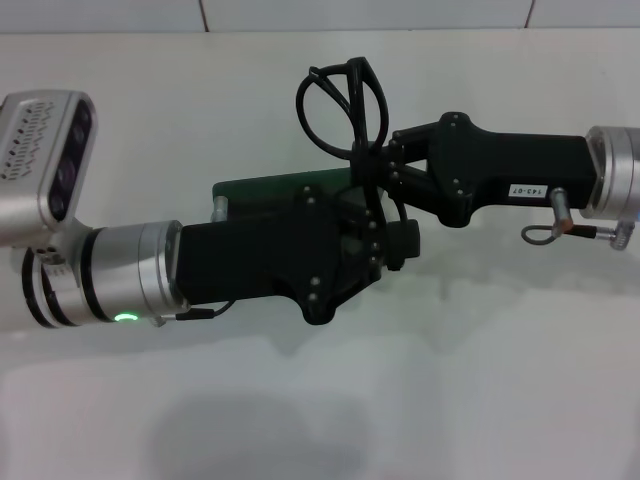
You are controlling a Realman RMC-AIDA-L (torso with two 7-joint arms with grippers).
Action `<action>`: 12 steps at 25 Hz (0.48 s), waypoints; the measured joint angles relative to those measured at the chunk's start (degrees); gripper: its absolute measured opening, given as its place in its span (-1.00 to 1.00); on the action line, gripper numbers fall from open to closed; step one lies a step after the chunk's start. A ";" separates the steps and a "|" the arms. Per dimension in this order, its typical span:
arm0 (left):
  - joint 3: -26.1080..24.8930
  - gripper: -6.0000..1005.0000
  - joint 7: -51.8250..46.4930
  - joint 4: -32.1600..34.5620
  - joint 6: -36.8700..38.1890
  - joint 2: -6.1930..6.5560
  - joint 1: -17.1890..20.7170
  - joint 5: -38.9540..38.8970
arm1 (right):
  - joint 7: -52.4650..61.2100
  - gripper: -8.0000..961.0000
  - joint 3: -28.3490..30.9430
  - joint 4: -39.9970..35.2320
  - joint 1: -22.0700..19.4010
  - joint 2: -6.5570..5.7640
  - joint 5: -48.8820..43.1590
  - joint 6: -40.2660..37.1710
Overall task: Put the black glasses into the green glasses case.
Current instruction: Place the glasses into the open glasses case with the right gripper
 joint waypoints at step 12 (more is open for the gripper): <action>0.01 -0.98 -0.46 1.41 0.21 0.33 1.98 0.01 | -1.40 -0.75 0.00 -0.05 -0.32 -0.44 -0.22 3.77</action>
